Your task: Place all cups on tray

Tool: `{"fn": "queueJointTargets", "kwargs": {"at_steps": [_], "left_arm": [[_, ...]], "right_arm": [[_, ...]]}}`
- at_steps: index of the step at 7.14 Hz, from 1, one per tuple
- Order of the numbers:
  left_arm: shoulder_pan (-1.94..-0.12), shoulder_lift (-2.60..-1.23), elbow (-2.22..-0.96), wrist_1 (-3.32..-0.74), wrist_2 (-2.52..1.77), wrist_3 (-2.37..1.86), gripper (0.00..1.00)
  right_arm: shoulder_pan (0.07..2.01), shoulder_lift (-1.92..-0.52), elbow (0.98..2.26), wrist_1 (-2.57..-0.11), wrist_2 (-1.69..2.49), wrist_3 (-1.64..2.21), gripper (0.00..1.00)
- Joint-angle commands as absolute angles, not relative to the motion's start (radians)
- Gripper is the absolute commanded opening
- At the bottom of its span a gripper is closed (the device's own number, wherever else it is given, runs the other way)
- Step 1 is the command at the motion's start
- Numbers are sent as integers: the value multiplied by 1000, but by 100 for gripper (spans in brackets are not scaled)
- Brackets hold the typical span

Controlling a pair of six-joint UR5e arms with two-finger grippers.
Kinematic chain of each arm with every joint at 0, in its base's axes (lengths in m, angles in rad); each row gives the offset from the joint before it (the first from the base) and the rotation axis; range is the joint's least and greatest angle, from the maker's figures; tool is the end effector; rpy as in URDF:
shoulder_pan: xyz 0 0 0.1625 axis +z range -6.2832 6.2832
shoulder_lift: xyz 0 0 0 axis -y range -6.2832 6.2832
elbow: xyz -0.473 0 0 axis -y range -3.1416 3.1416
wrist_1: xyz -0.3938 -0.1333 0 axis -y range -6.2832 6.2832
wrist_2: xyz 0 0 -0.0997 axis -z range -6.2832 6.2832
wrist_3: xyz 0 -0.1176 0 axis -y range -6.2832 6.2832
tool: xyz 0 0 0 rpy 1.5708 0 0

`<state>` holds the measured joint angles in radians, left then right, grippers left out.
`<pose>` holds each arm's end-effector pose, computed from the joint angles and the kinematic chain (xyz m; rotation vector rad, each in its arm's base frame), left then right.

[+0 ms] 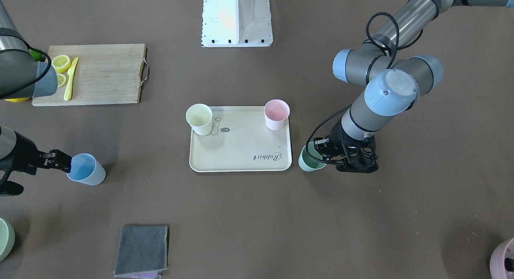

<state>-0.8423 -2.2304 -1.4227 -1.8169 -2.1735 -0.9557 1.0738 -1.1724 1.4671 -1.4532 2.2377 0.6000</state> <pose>0.4644 -0.6206 0.3454 0.0610 0.9272 0.0176 -0.2751 -0.6342 0.5288 -0.0041 -0.7672 -0.0396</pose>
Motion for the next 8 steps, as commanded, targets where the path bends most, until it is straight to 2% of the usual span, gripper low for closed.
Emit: {"fn": "queueJointTargets", "kwargs": {"at_steps": [1, 2, 4, 5, 6, 8], "left_arm": [[-786, -2256, -1427, -1822, -2154, -1052, 0], [-746, -2269, -1428, -1824, -2108, -1086, 0], [-726, -2272, -1427, -1825, -2100, -1095, 0], [-726, -2275, -1428, -1825, -2100, -1095, 17], [-726, -2275, -1431, -1827, -2100, -1089, 97], [-767, -2266, -1445, -1825, -2108, -1072, 98]], "right_arm": [[1031, -1178, 1459, -1450, 2241, 609, 24], [1016, -1181, 1450, -1448, 2241, 600, 0], [1009, -1166, 1520, -1460, 2272, 639, 0], [1000, -1117, 1532, -1463, 2299, 722, 0], [961, -1054, 1531, -1463, 2309, 814, 0], [870, -950, 1523, -1459, 2290, 1010, 0]]}}
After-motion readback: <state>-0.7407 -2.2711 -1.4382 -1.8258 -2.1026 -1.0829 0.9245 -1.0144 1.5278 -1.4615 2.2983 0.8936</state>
